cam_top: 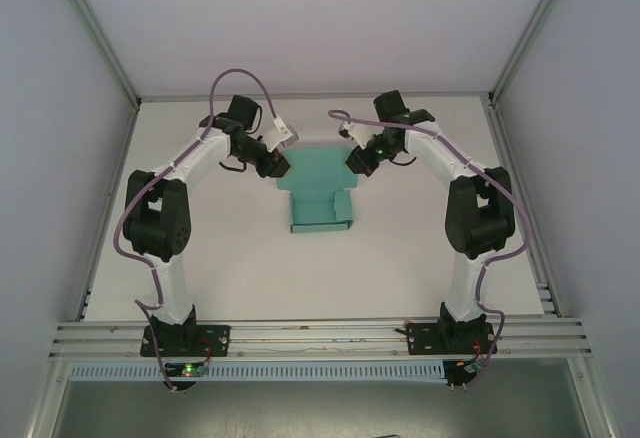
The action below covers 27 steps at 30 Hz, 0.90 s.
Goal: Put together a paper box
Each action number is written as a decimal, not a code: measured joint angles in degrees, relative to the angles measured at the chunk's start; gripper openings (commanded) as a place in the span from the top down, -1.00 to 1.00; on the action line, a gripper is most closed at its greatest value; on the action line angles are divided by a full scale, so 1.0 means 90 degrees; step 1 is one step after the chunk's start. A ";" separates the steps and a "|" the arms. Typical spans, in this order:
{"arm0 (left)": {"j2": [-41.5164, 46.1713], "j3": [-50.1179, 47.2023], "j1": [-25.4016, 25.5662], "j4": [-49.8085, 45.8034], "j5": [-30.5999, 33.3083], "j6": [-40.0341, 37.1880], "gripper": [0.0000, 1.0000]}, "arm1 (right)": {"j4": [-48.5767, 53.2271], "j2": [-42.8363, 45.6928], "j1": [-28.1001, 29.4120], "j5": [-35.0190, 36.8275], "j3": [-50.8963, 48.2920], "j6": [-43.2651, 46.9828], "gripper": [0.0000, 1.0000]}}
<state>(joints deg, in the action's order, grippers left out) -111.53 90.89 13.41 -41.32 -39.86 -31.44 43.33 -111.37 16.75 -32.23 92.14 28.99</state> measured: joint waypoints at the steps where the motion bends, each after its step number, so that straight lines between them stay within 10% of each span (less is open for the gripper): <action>1: 0.0000 0.0000 0.0007 0.0002 0.0051 -0.0007 0.83 | 0.0015 0.0000 0.0002 0.0000 0.0000 0.0015 1.00; 21: 0.1071 -0.0816 0.0889 0.1027 0.2157 0.1462 0.80 | -0.1817 0.1773 0.0901 0.2579 -0.1809 -0.2193 0.73; 24: 0.1069 -0.0986 0.0933 0.1093 0.2229 0.1501 0.54 | -0.1970 0.1773 0.0865 0.2679 -0.1943 -0.2402 0.69; 27: 0.1064 -0.1047 0.0933 0.1103 0.2285 0.1501 0.26 | -0.2159 0.1773 0.0809 0.2667 -0.2013 -0.2569 -0.03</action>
<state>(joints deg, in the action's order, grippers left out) -101.95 81.47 21.80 -31.40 -19.29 -17.93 23.90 -95.42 24.03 -8.23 74.02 5.87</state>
